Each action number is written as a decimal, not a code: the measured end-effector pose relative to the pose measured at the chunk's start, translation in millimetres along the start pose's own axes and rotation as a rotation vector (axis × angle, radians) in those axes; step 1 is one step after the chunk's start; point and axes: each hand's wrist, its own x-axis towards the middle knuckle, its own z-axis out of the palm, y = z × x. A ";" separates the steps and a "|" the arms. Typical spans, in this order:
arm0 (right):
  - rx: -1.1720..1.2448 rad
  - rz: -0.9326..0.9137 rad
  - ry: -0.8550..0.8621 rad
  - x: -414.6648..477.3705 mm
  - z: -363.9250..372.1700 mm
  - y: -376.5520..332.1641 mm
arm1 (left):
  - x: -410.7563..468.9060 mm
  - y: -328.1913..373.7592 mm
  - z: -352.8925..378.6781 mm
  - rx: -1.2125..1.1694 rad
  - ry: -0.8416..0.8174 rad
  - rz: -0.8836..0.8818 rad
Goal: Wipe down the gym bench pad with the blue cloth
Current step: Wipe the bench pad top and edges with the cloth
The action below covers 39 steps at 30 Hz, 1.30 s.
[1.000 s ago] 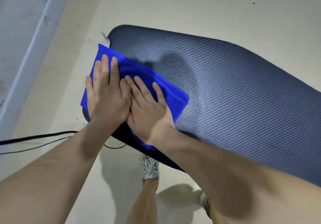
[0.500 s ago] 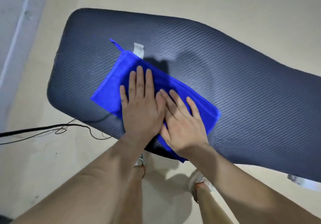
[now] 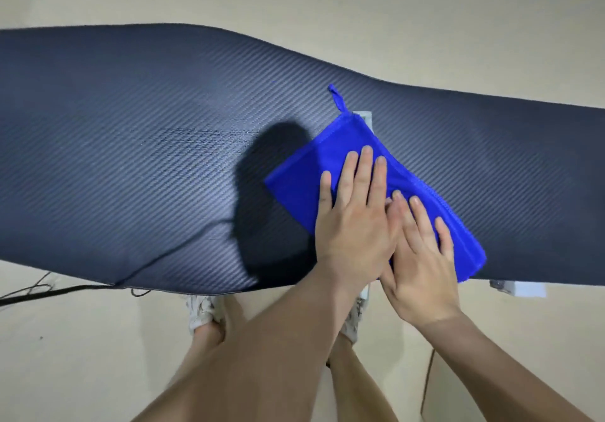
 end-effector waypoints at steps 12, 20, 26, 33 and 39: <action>0.014 0.116 0.028 1.4 29.0 -146.1 | -28.5 -131.5 -40.3 0.051 -0.081 0.099; -0.135 -0.137 -0.037 30.9 45.8 -287.9 | -73.4 -279.7 -82.5 0.130 0.017 -0.108; -0.097 -0.358 -0.002 56.0 50.7 -357.5 | -99.9 -354.5 -100.8 0.142 0.077 -0.266; -0.084 -0.656 -0.078 100.0 45.8 -393.6 | -110.9 -396.0 -112.2 0.052 0.140 -0.521; -0.070 -0.903 0.007 157.7 37.7 -407.8 | -96.0 -416.0 -121.4 -0.087 0.192 -0.687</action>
